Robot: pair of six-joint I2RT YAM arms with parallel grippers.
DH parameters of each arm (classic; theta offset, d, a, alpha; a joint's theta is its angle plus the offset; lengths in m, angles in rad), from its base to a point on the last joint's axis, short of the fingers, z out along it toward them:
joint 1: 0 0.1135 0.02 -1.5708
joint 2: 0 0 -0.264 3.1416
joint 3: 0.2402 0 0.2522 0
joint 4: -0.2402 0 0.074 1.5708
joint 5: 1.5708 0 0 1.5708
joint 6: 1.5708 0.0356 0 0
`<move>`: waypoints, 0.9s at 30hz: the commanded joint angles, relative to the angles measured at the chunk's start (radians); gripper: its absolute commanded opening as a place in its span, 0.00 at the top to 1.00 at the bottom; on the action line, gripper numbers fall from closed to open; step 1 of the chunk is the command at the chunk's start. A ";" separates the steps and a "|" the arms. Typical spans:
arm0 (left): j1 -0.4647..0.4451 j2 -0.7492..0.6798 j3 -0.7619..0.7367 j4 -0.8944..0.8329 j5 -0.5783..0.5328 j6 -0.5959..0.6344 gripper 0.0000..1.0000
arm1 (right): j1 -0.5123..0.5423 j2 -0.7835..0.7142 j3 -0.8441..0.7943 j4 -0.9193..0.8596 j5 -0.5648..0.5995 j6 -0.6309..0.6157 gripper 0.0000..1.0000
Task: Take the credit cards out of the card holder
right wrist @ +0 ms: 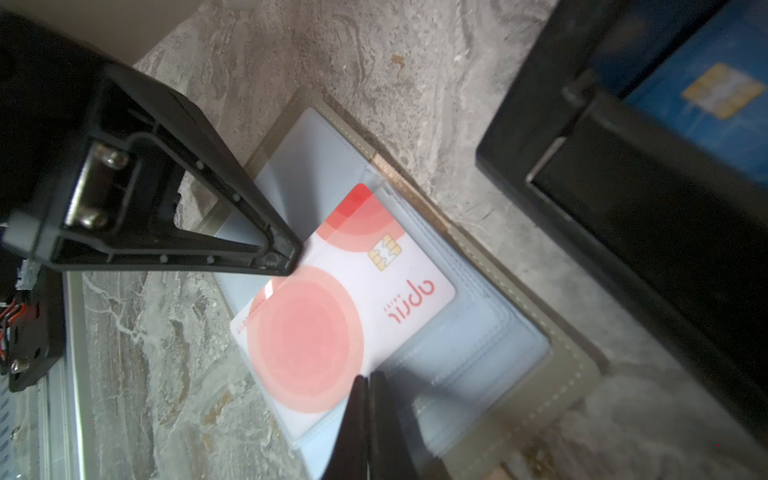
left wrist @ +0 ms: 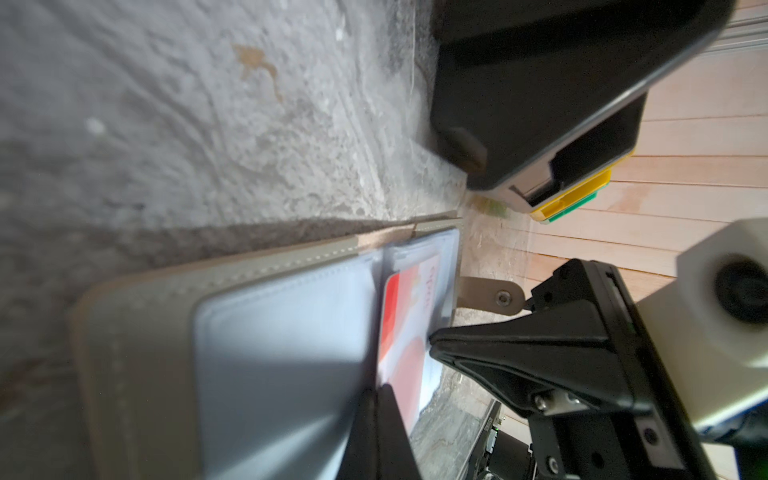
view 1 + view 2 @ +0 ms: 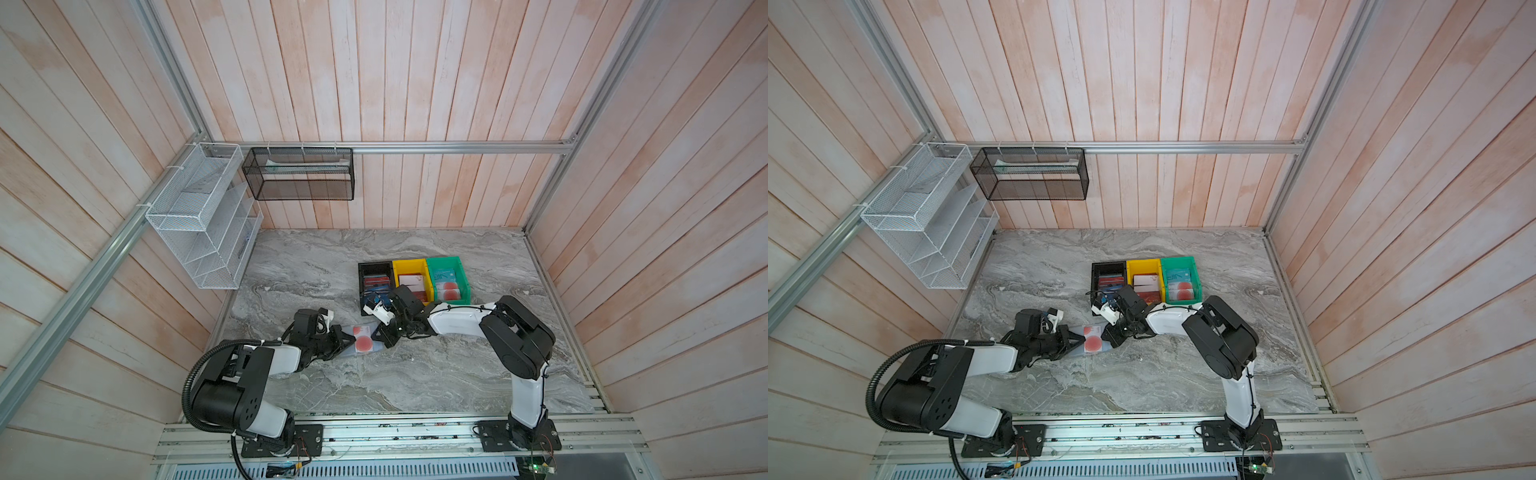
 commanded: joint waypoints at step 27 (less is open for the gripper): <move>0.079 -0.521 -0.050 0.019 -0.006 -0.106 1.00 | -0.122 -0.300 0.005 -0.190 -0.279 0.098 0.84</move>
